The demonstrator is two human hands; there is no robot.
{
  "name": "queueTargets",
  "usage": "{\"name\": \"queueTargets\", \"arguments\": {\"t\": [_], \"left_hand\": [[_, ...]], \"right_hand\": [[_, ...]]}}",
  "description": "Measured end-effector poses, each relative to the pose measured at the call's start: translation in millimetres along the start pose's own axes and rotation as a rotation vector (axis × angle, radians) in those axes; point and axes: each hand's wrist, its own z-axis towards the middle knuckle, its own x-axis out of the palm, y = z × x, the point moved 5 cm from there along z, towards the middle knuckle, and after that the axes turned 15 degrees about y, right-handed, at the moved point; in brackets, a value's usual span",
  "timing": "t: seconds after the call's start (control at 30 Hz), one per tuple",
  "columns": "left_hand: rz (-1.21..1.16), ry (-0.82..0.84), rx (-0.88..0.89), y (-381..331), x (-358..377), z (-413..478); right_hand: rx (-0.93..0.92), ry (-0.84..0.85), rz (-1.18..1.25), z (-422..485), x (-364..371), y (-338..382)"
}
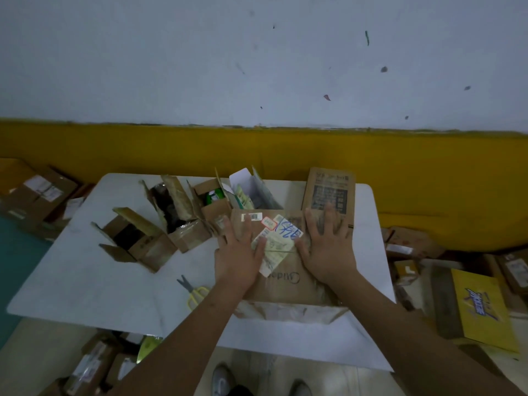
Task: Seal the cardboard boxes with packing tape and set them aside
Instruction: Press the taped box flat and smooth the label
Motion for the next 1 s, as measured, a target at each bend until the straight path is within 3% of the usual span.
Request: {"name": "queueTargets", "arguments": {"t": [0.23,0.37,0.43,0.53,0.6,0.67,0.73,0.8,0.87,0.93,1.0], "left_hand": [[0.034,-0.074,0.012,1,1,1],[-0.019,-0.021,0.003,1,-3,1],[-0.143,0.085,0.068,6,-7,3],[-0.638,0.148,0.178,39,-36,-6],[-0.777,-0.046,0.025,100,-49,-23],[-0.793,-0.197,-0.249,174,-35,-52],[-0.853,-0.2,-0.554,247,12,-78],[-0.876,-0.023,-0.788,305,78,-92],[-0.809,0.212,-0.912,352,162,-91],[-0.901,0.322,-0.928,357,189,-91],[-1.084,0.338,-0.791,347,184,-85]], "right_hand": [[0.024,-0.025,0.035,-2,0,-2],[0.037,0.001,0.003,-1,-3,0],[0.065,-0.019,-0.006,-4,-6,0],[0.056,-0.182,-0.012,-13,-32,36],[-0.128,-0.4,0.109,-27,-53,95],[-0.411,-0.467,0.32,-44,-59,167],[-0.632,-0.331,0.376,-58,-38,234],[-0.77,-0.15,0.318,-66,10,285],[-0.789,0.017,0.304,-65,71,310],[-0.705,0.165,0.324,-59,125,312],[-0.573,0.32,0.344,-54,163,305]]}}
